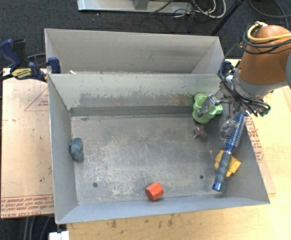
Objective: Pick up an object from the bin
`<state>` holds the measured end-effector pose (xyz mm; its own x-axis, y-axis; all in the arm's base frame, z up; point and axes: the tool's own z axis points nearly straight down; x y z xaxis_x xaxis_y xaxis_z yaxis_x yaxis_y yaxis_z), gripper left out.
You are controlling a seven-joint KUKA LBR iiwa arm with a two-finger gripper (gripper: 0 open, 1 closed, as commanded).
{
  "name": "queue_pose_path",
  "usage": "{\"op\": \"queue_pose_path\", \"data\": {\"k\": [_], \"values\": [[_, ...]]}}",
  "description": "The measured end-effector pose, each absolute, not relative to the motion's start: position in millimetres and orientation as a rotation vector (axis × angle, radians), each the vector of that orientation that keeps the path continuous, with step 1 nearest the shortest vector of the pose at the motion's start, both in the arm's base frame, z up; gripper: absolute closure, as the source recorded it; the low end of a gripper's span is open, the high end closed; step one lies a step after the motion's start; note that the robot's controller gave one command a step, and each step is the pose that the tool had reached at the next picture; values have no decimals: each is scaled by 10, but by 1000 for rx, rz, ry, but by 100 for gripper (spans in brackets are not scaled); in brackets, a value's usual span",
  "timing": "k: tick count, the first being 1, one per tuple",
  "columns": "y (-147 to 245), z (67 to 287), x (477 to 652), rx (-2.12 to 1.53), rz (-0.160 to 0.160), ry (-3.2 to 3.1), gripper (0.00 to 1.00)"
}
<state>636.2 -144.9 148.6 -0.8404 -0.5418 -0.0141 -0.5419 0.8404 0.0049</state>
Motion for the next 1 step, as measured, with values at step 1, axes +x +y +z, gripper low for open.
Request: {"op": "queue_pose_path", "data": {"k": [1], "values": [[-1342, 961, 6456, -1156, 21, 2911, 0]]}}
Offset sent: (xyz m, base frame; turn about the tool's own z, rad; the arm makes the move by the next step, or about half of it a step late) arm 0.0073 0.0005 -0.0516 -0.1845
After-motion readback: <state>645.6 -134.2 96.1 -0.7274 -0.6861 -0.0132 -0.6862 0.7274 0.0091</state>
